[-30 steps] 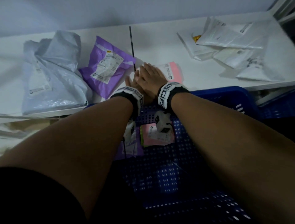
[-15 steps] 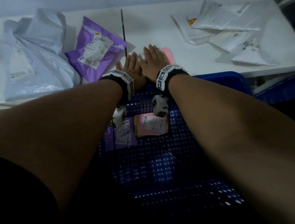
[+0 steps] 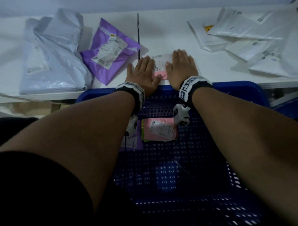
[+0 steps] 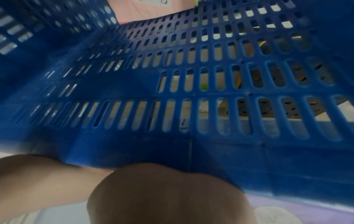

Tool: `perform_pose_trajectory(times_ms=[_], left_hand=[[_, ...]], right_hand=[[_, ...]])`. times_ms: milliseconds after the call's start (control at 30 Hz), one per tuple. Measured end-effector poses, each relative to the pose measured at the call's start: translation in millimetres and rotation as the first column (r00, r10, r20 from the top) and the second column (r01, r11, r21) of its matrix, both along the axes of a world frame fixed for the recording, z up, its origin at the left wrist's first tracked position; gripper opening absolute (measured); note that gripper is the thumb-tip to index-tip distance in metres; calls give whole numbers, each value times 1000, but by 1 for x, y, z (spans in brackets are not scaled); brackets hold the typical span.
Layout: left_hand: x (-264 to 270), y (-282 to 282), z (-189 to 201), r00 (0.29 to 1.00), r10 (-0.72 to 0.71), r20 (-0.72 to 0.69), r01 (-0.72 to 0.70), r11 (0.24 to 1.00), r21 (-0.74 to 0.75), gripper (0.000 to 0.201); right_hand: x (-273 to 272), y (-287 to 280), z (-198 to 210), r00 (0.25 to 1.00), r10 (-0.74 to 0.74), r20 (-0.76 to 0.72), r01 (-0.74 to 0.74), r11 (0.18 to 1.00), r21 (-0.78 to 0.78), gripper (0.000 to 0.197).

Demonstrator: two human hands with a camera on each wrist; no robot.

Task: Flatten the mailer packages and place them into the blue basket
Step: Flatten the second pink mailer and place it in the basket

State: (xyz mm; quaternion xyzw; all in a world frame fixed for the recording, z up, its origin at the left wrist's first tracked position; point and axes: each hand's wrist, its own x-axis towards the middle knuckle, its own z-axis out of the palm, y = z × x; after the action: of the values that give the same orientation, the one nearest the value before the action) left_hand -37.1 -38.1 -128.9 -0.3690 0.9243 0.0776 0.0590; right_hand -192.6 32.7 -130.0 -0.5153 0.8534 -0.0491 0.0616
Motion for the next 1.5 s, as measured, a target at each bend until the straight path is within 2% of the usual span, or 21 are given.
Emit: perform_pose_trajectory(times_ms=[33, 100, 133, 200, 300, 400, 500, 567, 600, 667, 733, 800, 867, 933, 1000, 1100, 1167, 1233, 1300, 1367, 1500], left_hand=[[0, 0, 0, 1000, -1, 12, 1, 1000, 2, 78], [-1, 1, 0, 1000, -6, 10, 6, 1000, -1, 78], [-2, 1, 0, 1000, -6, -1, 6, 1000, 1, 77], [-2, 2, -1, 1000, -1, -12, 1, 1000, -1, 76], [-3, 0, -1, 1000, 9, 10, -9, 1000, 8, 78], [-4, -2, -3, 1000, -3, 18, 3, 1000, 4, 82], [-4, -3, -4, 1000, -8, 4, 8, 1000, 7, 83], [-3, -3, -5, 1000, -10, 0, 10, 1000, 7, 83], [-3, -3, -5, 1000, -10, -1, 10, 1000, 3, 83], [-2, -3, -4, 1000, -9, 0, 9, 1000, 5, 83], [-2, -2, -4, 1000, 1, -7, -1, 1000, 6, 82], [-4, 0, -4, 1000, 7, -14, -7, 1000, -10, 82], [-5, -1, -5, 1000, 10, -17, -10, 1000, -13, 82], [-5, -2, -5, 1000, 3, -9, -3, 1000, -19, 82], [-4, -4, -4, 1000, -2, -10, 2, 1000, -23, 83], [-4, -3, -5, 1000, -10, -23, 9, 1000, -27, 83], [-3, -2, -5, 1000, -1, -31, 1, 1000, -18, 83], [-2, -2, -6, 999, 3, -37, -3, 1000, -7, 79], [-3, -1, -6, 999, 2, -41, -2, 1000, 3, 75], [-4, -2, -6, 999, 4, -34, -4, 1000, 2, 77], [-4, -4, -6, 1000, -5, -30, 6, 1000, 19, 84]], right_hand=[[2, 2, 0, 996, 42, -74, -44, 999, -18, 66], [3, 4, 2, 936, 287, -205, -299, 954, -28, 67], [2, 4, 2, 885, 413, -217, -423, 906, -3, 67], [1, 4, 5, 862, 491, -130, -493, 870, 19, 63], [0, -1, 5, 940, 340, 26, -340, 940, 2, 63], [-2, -2, 3, 994, 37, 100, -38, 999, 12, 64], [-1, -1, 4, 965, -251, 77, 248, 968, 50, 64], [2, 1, 5, 934, -356, 15, 355, 934, 20, 64], [4, 3, 6, 938, -345, -25, 344, 938, -38, 64], [8, 5, 5, 982, -141, -124, 121, 981, -154, 65], [10, 5, 7, 969, 202, -142, -219, 969, -111, 63], [7, 2, 6, 945, 324, -36, -325, 945, -29, 60], [3, 0, 3, 978, 204, 54, -203, 979, -16, 61], [5, -2, 1, 995, -32, 90, 31, 999, 7, 63], [11, -3, 2, 962, -255, 98, 251, 967, 51, 65], [15, 2, 3, 907, -419, 44, 418, 908, 25, 65], [16, 3, 4, 946, -319, -59, 314, 946, -82, 65], [19, 0, 4, 978, 58, -201, -81, 990, -111, 63], [18, -6, 6, 917, 349, -194, -358, 933, -14, 60], [13, -9, 3, 941, 328, -88, -327, 945, 25, 60], [9, -9, -2, 996, -41, 81, 42, 999, -19, 65]])
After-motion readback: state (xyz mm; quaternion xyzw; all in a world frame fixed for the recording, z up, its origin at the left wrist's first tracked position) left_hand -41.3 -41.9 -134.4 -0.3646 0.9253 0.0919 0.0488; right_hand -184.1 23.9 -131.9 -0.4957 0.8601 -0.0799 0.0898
